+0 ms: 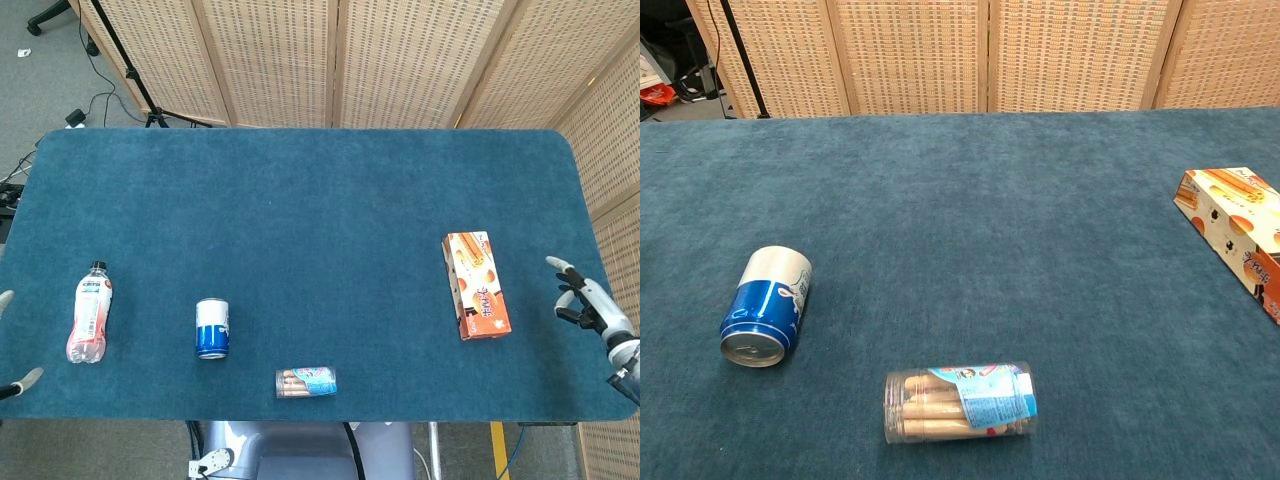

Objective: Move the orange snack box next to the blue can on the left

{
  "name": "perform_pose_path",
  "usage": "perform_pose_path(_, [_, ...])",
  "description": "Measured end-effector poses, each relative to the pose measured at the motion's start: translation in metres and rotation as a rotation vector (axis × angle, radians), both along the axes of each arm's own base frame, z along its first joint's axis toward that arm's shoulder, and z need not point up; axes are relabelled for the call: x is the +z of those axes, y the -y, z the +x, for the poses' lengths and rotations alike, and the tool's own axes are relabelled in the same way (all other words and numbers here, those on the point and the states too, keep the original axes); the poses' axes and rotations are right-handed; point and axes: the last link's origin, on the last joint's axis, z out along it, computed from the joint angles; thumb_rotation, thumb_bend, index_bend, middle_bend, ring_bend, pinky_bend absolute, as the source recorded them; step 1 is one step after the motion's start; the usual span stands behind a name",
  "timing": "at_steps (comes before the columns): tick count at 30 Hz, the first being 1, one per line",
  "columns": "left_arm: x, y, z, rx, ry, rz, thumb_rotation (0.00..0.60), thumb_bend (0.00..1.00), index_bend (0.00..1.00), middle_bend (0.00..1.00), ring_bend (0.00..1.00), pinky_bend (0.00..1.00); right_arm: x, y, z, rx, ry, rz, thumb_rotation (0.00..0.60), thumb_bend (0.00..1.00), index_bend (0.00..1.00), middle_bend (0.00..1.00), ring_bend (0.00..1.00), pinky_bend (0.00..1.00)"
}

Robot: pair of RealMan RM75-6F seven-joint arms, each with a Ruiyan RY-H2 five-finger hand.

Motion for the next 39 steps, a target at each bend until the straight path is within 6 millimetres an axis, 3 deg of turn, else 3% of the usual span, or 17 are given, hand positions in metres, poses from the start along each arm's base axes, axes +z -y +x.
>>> perform_pose_path(8, [0.003, 0.000, -0.003, 0.011, 0.013, 0.005, 0.600, 0.00, 0.00, 0.00, 0.00, 0.00, -0.013, 0.013, -0.011, -0.124, 0.005, 0.069, 0.600, 1.00, 0.01, 0.00, 0.00, 0.10])
perform_pose_path(15, [0.002, -0.002, -0.003, 0.015, 0.010, -0.009, 0.600, 0.00, 0.00, 0.00, 0.00, 0.00, -0.020, 0.016, -0.012, -0.194, 0.012, 0.136, 0.600, 1.00, 0.01, 0.02, 0.00, 0.18])
perform_pose_path(31, [0.001, -0.003, -0.004, 0.022, 0.013, -0.023, 0.600, 0.00, 0.00, 0.00, 0.00, 0.00, -0.043, 0.026, 0.020, -0.165, 0.067, 0.228, 0.600, 1.00, 0.03, 0.08, 0.00, 0.29])
perform_pose_path(39, [0.001, -0.005, -0.005, 0.029, 0.016, -0.032, 0.600, 0.00, 0.00, 0.00, 0.00, 0.00, -0.061, 0.035, 0.050, -0.135, 0.134, 0.279, 0.600, 1.00, 0.04, 0.10, 0.01, 0.32])
